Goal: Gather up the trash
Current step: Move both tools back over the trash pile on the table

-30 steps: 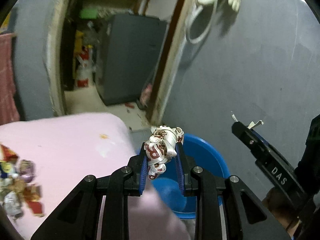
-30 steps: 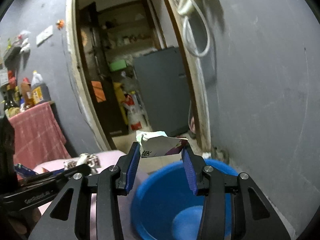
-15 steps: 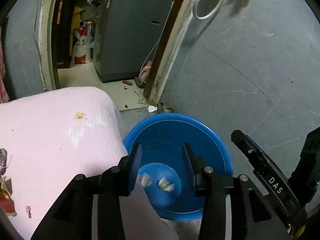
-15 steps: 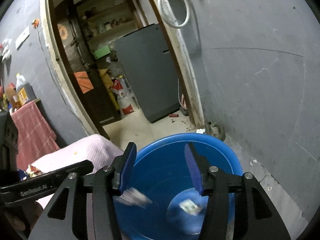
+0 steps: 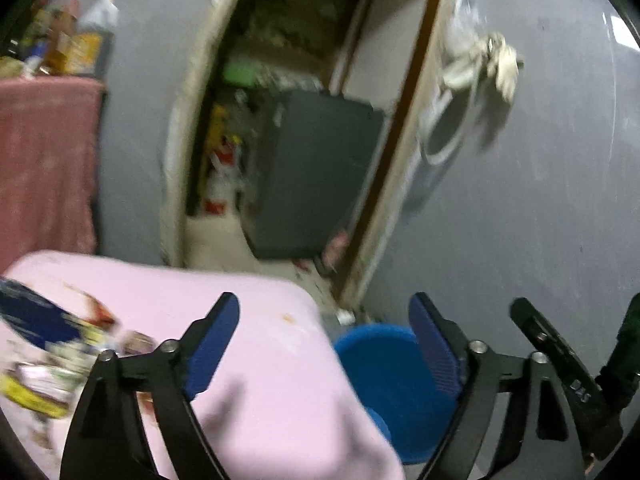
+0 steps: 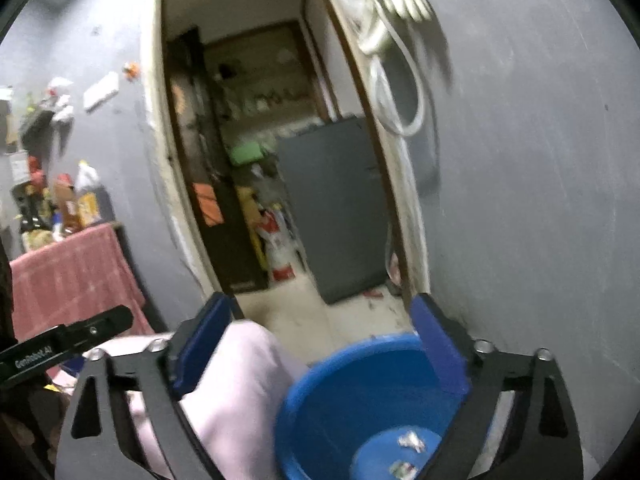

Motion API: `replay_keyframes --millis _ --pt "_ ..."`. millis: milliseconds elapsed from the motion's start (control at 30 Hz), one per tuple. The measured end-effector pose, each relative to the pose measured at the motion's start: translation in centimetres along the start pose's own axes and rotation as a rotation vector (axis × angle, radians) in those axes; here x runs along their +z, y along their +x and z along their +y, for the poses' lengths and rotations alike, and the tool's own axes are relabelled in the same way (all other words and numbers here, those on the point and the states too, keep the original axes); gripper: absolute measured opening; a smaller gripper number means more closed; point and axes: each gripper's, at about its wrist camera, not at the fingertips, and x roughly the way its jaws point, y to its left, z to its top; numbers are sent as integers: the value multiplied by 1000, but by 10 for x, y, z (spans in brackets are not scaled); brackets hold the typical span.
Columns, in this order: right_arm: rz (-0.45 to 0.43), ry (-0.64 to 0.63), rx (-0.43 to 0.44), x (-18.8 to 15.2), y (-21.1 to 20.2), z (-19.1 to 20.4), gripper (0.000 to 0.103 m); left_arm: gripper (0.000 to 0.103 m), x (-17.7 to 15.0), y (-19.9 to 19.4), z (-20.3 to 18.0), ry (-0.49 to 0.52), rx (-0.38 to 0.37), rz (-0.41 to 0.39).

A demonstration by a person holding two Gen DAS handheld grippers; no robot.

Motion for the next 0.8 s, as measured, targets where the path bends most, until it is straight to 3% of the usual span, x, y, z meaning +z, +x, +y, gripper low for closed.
replay_keyframes --millis 100,400,600,800 --pt "-58 -33 56 8 -11 26 103 99 7 -36 19 -6 50 -84" --pt "-153 -156 224 15 -34 112 103 101 3 -119 61 40 208 -212" --pt "-156 -223 307 0 -33 155 103 101 -16 -148 105 36 319 -203" --pt "-46 -293 337 -28 -9 184 103 101 -39 -149 148 -15 375 -120"
